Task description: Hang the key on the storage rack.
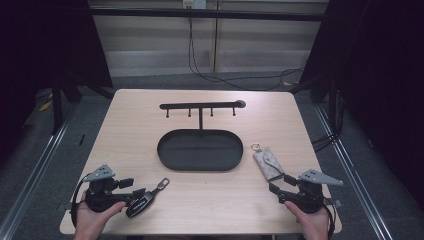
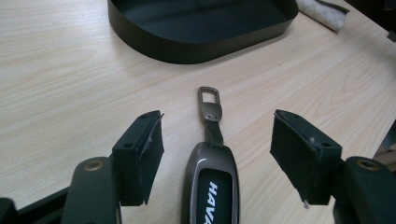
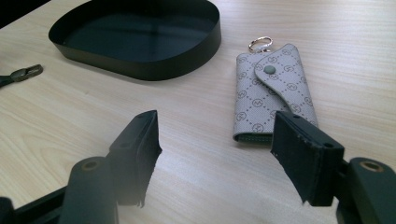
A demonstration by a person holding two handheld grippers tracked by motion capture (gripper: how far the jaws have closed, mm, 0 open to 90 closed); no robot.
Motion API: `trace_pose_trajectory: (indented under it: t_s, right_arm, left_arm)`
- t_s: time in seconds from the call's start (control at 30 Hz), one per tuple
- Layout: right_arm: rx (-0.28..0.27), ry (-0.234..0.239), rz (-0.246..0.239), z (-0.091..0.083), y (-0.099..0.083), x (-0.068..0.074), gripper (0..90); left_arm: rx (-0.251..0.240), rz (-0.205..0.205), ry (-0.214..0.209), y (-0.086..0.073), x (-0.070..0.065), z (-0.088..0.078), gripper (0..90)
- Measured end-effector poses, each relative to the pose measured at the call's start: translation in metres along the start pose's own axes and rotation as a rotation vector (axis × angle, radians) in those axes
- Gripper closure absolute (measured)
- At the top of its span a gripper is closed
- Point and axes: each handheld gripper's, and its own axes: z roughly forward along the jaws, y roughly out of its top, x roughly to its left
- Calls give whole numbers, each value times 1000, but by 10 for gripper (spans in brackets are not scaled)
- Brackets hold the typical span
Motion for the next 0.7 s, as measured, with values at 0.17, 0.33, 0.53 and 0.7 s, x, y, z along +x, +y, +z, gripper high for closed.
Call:
trace_pose_trajectory:
  t_s: [0.17,0.33,0.53,0.7]
  right_arm:
    - [8,-18,15,0,-1,0,322]
    - [22,-3,13,1,-1,1,319]
    - [33,-1,24,1,-1,1,302]
    - [39,6,10,2,-1,2,301]
  left_arm:
    - [3,0,2,1,0,1,366]
    - [3,9,5,3,-1,-2,408]
    - [29,20,31,6,-6,-4,439]
    - [57,29,31,10,-8,-3,452]
